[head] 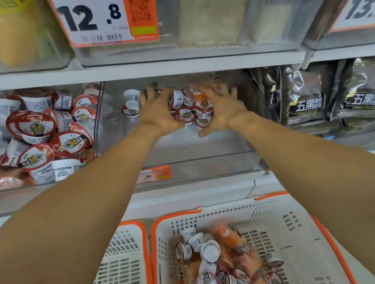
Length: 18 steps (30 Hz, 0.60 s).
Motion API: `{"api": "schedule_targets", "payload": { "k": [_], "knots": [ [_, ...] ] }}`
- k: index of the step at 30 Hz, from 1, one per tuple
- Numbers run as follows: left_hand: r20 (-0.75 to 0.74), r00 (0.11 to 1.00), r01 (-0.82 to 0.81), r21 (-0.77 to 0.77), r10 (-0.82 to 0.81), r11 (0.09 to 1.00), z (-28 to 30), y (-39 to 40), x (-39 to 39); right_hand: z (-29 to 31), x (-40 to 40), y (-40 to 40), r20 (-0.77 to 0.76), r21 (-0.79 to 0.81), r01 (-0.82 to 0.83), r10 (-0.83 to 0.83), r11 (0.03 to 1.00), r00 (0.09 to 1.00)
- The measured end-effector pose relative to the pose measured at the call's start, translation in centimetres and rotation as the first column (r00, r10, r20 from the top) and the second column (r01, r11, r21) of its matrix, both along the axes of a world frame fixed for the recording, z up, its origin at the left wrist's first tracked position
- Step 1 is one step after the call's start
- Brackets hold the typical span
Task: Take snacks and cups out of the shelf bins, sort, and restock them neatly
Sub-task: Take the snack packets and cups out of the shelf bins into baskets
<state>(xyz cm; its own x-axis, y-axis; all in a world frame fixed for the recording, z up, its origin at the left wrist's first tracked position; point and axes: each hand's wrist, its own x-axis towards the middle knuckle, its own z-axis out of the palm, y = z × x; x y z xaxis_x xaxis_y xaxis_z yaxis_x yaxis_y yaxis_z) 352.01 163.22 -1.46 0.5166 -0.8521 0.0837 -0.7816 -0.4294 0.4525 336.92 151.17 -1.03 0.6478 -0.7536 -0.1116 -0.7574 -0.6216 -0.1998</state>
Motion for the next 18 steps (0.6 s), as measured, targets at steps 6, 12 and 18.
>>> {"api": "schedule_targets", "payload": {
  "k": [6,12,18],
  "knots": [
    [-0.042,0.999,0.03,0.088,-0.026,0.996,-3.2,-2.7,2.0,0.1,0.1,-1.7,0.035,-0.082,-0.09,0.093,0.993,0.995],
    [-0.068,0.998,0.008,0.06,-0.004,0.998,-3.1,-3.3,3.7,-1.5,1.5,-0.6,0.203,0.007,-0.033,0.031,0.999,0.979],
    [-0.169,0.985,0.018,-0.002,-0.018,1.0,-3.3,-2.7,3.7,-2.2,1.8,-0.5,0.25,0.142,0.043,-0.078,0.989,0.965]
  ]
}}
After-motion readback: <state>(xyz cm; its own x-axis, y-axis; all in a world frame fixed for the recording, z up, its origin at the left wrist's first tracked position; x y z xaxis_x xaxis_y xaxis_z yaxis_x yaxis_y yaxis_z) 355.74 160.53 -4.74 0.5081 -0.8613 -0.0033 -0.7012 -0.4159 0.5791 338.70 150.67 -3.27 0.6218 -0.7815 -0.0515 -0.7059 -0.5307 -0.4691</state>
